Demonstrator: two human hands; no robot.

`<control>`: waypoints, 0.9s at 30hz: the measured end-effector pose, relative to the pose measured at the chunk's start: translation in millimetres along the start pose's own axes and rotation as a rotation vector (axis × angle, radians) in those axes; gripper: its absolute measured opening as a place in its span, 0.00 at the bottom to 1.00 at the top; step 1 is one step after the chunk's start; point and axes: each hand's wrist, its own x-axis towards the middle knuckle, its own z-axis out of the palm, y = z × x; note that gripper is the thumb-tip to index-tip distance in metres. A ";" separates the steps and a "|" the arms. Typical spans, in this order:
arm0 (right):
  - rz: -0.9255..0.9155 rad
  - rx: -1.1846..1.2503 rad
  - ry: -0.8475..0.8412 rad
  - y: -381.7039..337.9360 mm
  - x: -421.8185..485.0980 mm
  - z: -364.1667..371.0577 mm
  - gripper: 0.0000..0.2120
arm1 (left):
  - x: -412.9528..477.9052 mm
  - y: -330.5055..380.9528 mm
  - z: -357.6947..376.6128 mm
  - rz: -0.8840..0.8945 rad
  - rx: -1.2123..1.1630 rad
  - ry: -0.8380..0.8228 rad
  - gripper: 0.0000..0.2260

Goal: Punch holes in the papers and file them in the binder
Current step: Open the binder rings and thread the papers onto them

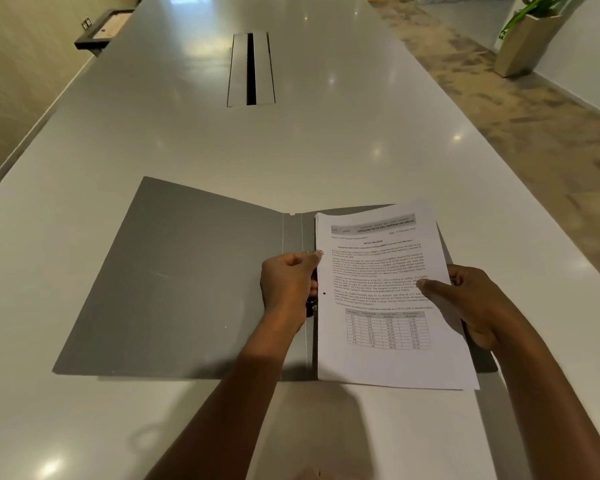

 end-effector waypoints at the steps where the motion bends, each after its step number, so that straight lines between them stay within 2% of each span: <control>1: -0.001 -0.002 0.002 0.4 0.4 0.0 0.11 | -2.4 -0.4 -3.3 0.036 0.008 0.007 0.05; 3: -0.002 -0.006 0.003 1.6 1.6 0.0 0.12 | -5.1 -1.7 -11.9 0.133 0.105 0.039 0.03; 5: 0.000 -0.006 0.002 2.2 2.0 0.2 0.12 | -7.7 -1.6 -20.2 0.167 0.234 -0.009 0.07; 8: 0.010 -0.004 -0.001 3.5 1.7 1.5 0.11 | -12.3 7.1 -26.6 0.070 0.356 -0.217 0.14; 11: 0.016 -0.009 -0.003 5.5 2.2 2.2 0.11 | -16.2 18.8 -29.1 -0.008 0.489 -0.360 0.13; 16: 0.013 -0.011 -0.003 5.1 2.5 1.1 0.11 | -15.2 22.2 -36.0 -0.082 0.466 -0.402 0.06; 20: 0.011 -0.016 -0.003 3.2 1.6 0.7 0.10 | -10.5 14.9 -38.6 -0.093 0.350 -0.390 0.09; 27: 0.007 -0.015 -0.008 -1.9 -1.2 -0.2 0.11 | -15.6 16.8 -41.6 -0.140 0.329 -0.343 0.06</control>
